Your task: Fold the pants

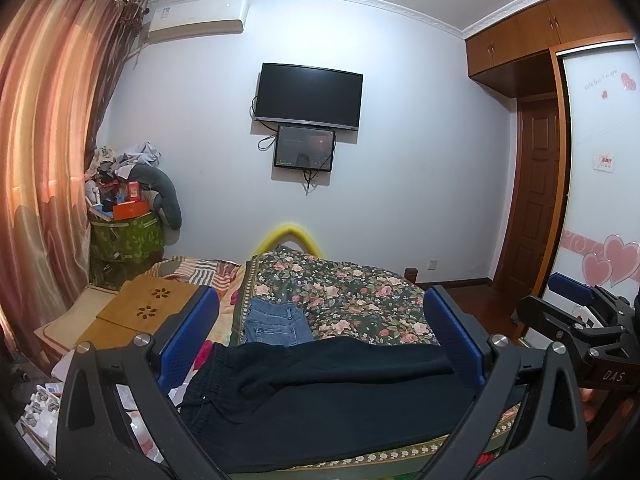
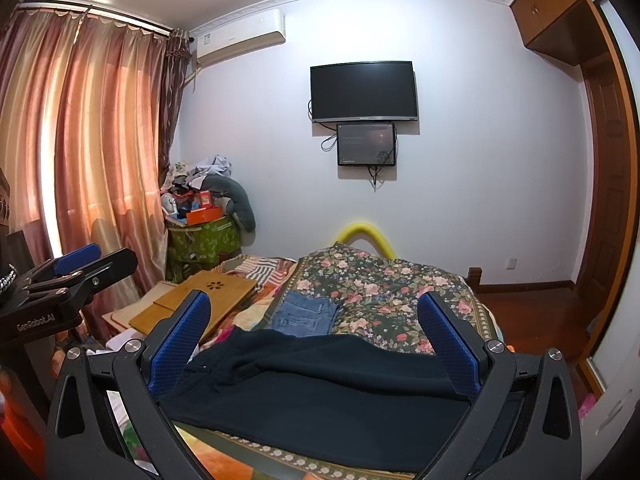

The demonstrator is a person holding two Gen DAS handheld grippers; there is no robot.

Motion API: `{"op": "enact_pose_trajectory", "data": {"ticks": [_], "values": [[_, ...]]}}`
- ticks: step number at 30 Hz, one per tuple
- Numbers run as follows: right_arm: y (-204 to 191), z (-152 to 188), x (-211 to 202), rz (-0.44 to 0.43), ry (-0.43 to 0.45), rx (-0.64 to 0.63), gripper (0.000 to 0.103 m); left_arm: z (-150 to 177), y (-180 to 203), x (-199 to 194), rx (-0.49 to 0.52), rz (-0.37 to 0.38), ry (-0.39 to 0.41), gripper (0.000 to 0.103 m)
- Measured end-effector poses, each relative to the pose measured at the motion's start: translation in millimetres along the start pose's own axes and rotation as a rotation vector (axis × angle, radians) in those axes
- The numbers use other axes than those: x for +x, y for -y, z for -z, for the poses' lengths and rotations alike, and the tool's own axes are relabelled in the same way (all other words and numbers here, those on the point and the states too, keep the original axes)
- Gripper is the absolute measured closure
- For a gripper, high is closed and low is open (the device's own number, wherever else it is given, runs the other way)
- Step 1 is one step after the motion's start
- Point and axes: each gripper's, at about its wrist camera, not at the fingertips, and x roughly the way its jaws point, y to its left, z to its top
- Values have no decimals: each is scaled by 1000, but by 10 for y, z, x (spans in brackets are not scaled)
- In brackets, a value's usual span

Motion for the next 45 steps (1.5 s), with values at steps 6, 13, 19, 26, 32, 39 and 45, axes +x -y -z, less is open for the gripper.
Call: {"op": "enact_pose_trajectory", "data": {"ticks": [6,13,19,26,32,39,45], "values": [[-12,7,-2,1,-1,0,0,4,0,10,2,-2,0,0],[-18,16,8,3,-6,3,0,7,4,12,3,-4,-3,0],[16,32,68,12,-18,19,0,26,-21,90,5,-14,-13,0],[76,93,294,51,-63,14,0,85,-202,369,-12,-52,-38,0],[364,256,721,118,-137,31,0,157,-466,899,0,-96,-101,0],[743,430,1182,137,-214,86,0,349,-913,1699,6,-151,-199,0],[1019,604,1674,131,-323,88,0,614,-1406,2523,-3,-226,-348,0]]}}
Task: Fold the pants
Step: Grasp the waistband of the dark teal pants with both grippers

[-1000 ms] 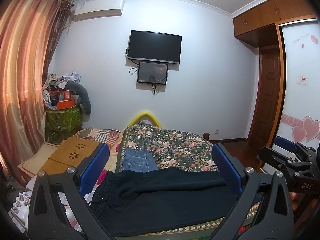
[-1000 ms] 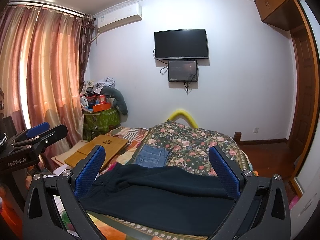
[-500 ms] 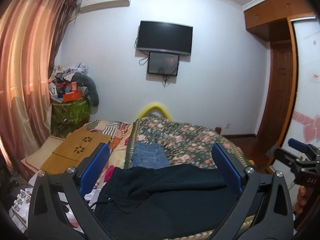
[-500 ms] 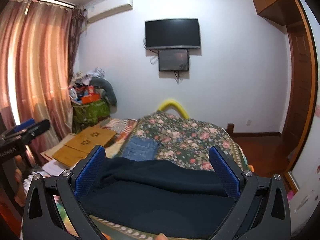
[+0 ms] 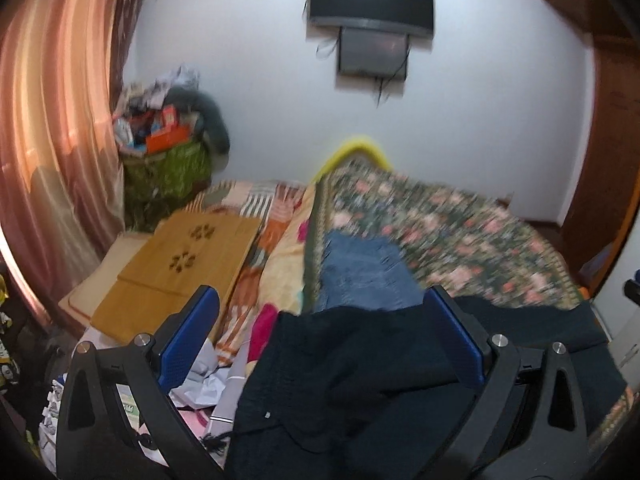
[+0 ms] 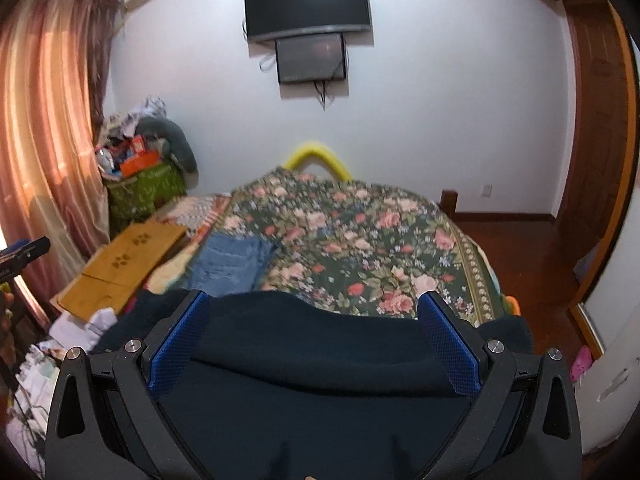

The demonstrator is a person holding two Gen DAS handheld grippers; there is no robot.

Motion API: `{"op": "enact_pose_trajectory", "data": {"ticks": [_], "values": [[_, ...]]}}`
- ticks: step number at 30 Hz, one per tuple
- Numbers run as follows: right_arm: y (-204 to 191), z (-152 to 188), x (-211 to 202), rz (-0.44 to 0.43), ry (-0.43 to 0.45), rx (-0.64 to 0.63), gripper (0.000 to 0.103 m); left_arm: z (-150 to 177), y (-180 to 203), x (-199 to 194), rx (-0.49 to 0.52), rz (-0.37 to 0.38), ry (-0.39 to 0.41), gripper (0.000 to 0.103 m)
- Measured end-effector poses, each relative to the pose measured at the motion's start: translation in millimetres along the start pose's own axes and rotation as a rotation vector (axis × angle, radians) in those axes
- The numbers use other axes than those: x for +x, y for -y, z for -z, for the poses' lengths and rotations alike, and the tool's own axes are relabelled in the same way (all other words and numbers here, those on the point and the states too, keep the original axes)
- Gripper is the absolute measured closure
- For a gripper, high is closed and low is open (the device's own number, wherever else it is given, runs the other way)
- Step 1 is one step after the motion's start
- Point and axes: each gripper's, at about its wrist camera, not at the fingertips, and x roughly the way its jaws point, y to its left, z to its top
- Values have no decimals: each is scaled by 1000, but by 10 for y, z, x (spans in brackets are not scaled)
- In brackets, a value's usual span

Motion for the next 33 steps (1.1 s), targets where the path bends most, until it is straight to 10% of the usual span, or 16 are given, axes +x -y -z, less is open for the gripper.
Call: {"op": "enact_pose_trajectory", "data": {"ticks": [6,16,21,33], "values": [[228,-12,677,-41,-148,32,0,88,-233,1086,4,-54,-194,1],[155,60,1708,-173,-337,-82,5,405,-343,2401,-67,30,-517,47],[47,87,2102,-242,-400,-142,11,529,-481,2710,-106,-39,-571,51],[-116,156,2604,-330,-515,-224,53,591,-588,2870,-208,130,-649,75]]}}
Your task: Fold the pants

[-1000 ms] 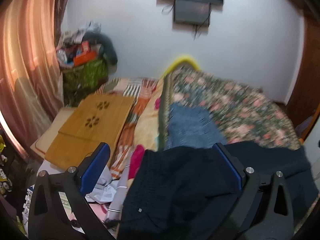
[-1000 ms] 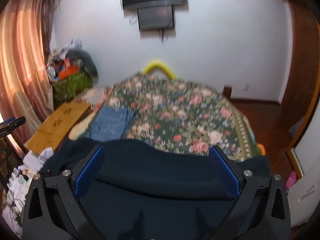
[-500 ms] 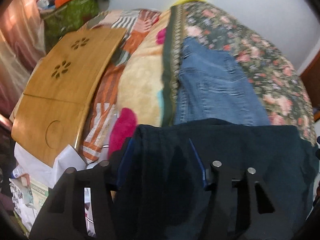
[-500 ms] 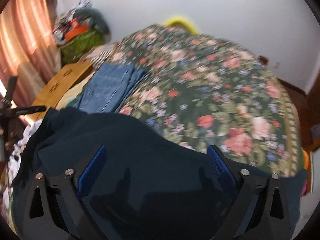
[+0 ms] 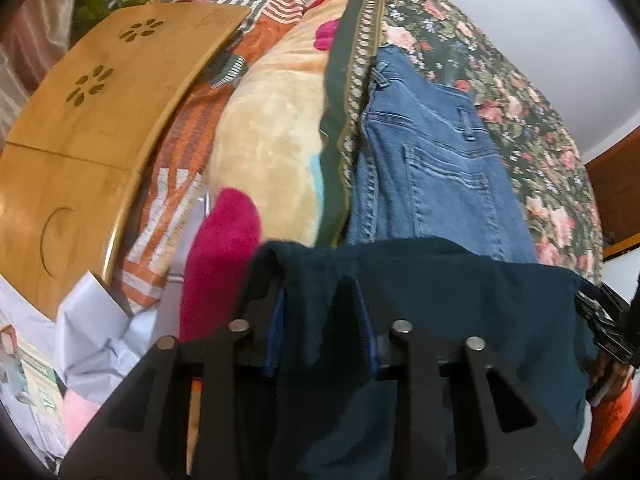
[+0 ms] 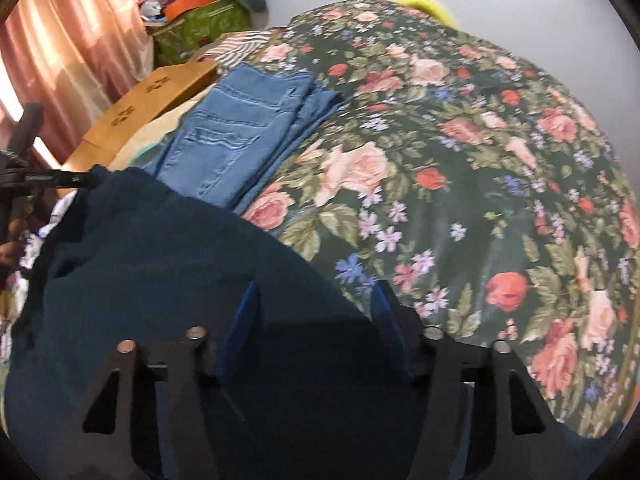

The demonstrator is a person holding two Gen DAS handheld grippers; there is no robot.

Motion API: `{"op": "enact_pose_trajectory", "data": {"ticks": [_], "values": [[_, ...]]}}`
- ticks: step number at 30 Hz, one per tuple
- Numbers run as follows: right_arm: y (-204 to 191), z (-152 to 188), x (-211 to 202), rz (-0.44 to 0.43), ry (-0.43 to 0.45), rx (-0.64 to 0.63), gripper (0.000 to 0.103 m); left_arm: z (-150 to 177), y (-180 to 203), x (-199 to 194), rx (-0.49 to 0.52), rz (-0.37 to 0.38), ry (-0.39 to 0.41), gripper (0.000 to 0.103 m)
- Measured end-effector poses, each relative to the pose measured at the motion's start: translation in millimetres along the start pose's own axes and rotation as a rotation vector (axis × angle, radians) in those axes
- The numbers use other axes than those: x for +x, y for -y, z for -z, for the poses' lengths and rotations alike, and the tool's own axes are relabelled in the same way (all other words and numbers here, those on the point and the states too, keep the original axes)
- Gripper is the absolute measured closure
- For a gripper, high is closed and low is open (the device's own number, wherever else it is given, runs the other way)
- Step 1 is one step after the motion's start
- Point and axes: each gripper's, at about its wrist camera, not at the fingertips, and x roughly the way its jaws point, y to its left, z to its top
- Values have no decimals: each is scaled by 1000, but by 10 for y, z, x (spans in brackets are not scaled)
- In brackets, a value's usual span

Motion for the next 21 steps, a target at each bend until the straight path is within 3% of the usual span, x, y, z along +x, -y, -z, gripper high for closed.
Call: {"op": "enact_pose_trajectory", "data": {"ticks": [4,7,10,13,15,21], "values": [[68,81,18,-64,-15,56,65,-62,-4,89,3,-48,-2,82],[-8,127,-2,-8,-22,28,93,-10,104,66,80,-122,27,83],[-116,144,-43,54,-19,-25,96,6,142,-43,113,-176,70,84],[-181,82,-153,115,33,-56,97,-47,93,-221,95,-187,108,85],[-195,-29,-258,131,79,-52,97,-139,87,-391,100,-243,156,86],[-299,-416,-616,179,201,-26,97,-418,129,-921,74,-248,268,86]]}}
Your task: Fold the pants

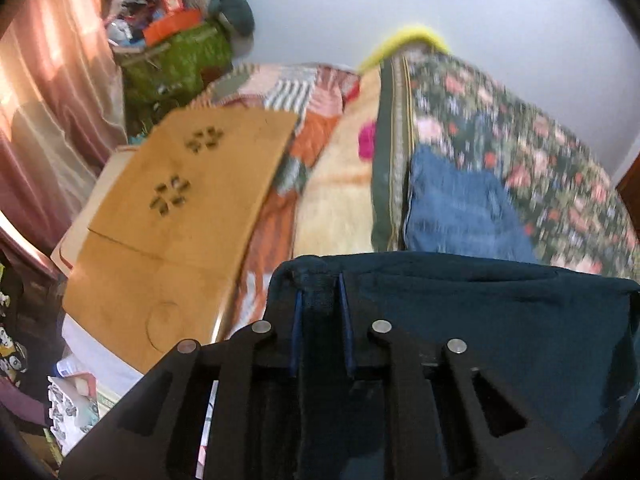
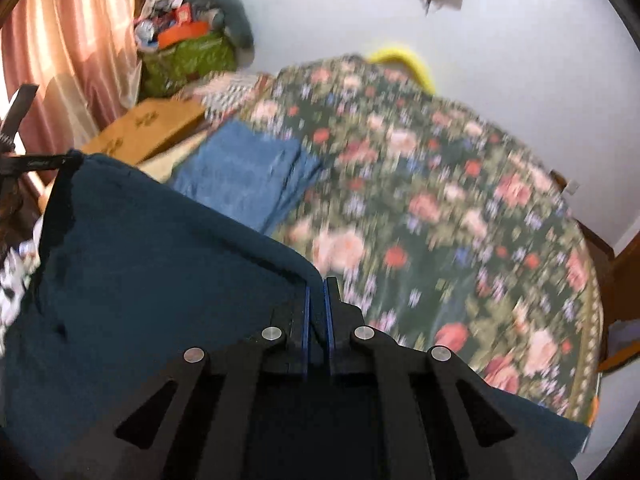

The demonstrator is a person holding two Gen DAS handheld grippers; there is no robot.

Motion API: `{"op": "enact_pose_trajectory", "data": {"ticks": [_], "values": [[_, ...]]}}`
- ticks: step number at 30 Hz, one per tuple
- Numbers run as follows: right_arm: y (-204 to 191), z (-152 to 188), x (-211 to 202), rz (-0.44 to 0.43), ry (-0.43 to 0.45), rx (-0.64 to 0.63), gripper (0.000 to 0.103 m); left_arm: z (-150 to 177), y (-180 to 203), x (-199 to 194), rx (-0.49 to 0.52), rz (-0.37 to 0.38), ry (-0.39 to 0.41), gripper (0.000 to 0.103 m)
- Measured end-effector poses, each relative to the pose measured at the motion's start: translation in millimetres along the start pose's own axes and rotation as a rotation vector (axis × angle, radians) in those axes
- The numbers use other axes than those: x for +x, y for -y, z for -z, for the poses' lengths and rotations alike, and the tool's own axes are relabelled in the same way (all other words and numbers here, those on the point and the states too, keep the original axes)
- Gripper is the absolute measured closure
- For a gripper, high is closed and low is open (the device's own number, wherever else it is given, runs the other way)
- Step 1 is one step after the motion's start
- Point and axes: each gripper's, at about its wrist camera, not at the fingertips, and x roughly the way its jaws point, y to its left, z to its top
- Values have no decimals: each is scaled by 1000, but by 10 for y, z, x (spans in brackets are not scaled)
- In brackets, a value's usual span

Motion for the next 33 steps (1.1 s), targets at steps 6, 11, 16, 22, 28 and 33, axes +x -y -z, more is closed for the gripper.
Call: {"op": "enact_pose_trajectory", "data": {"ticks": [6,11,16,22,28,33], "values": [[-43,-108,-397,-87,53,83,98,11,-90,-353,11,28,35,86],[-216,150,-714,-133,39,79,97,285,-189,-601,24,83,20,86],[-368,430,-1027,-172,31,94,97,561,-250,-921,46,99,39,86],[-546,785,-1228,-217,-17,117,97,989,-353,-1228,69,91,62,86],[-732,1146,-1425,-228,-29,128,97,1464,-523,-1369,51,95,29,86],[-903,1538,-1390,-233,-76,126,97,1911,-664,-1347,48,79,-18,86]]}}
